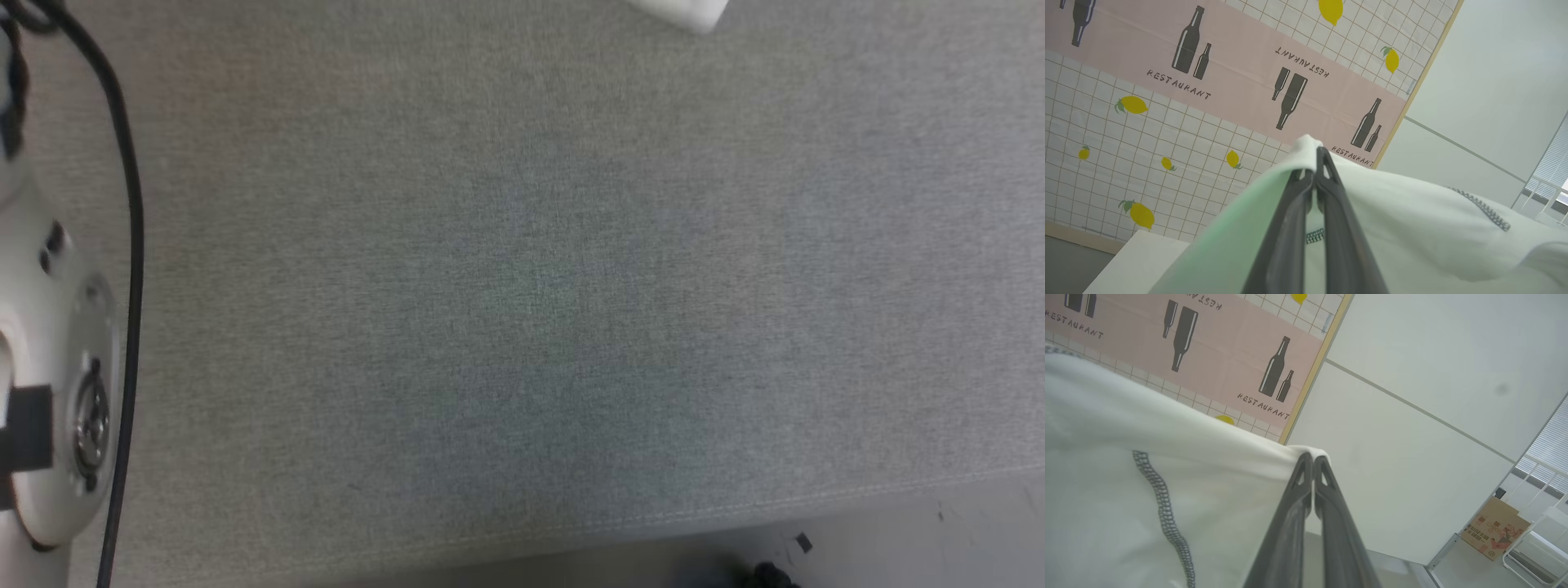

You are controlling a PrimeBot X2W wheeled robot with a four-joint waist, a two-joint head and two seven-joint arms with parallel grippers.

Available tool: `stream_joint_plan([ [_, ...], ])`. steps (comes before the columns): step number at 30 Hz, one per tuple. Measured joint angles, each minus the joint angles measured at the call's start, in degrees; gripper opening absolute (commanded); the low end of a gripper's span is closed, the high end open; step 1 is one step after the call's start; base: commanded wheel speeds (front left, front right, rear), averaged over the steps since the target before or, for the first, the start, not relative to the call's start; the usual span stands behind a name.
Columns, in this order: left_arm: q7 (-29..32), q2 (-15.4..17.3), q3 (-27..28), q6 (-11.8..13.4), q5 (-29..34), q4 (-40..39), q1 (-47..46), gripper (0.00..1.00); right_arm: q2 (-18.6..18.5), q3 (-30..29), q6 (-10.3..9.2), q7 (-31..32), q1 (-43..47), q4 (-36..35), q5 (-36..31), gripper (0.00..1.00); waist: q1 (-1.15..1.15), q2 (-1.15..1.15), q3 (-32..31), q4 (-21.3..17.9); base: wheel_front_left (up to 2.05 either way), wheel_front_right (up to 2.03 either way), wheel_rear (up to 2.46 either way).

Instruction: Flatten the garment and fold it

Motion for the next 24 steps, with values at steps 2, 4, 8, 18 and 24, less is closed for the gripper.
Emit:
stream_joint_plan([
  [2, -3.1, -0.7, 0.3, -0.2, 0.4, 0.9, -3.1, 0.0, 0.5, -1.5, 0.0, -4.5, -3.9, 2.0, -2.0, 0.0, 0.0, 0.0, 2.0, -0.3, 0.0, 0.0, 0.0],
  [4, -5.7, -1.3, 0.5, -0.7, 0.4, 1.5, -5.4, 0.0, 0.9, -2.7, 0.0, -8.3, -6.8, 3.2, -4.2, 0.0, 0.0, 0.0, 3.5, -0.5, 0.0, 0.0, 0.0],
  [8, -8.8, -1.9, 0.6, -2.0, 0.4, 2.8, -8.0, 0.0, 1.6, -4.5, 0.0, -13.8, -10.5, 5.4, -7.2, 0.0, 0.0, 0.0, 5.9, -0.8, 0.0, 0.0, 0.0],
  [18, -9.1, 0.9, -0.5, -6.3, -0.2, 9.5, 2.0, 0.0, 2.5, 0.3, 0.0, -16.2, -2.8, 13.1, -1.5, 0.0, 0.0, 0.0, 6.2, 0.1, 0.0, 0.0, 0.0],
  [24, -6.2, 5.3, -3.9, -8.9, 0.9, 9.5, 17.6, 0.0, 2.2, 7.3, -0.01, -15.9, 9.7, 14.5, 6.2, 0.0, -0.01, 0.0, 3.4, 0.6, 0.0, 0.0, 0.0],
])
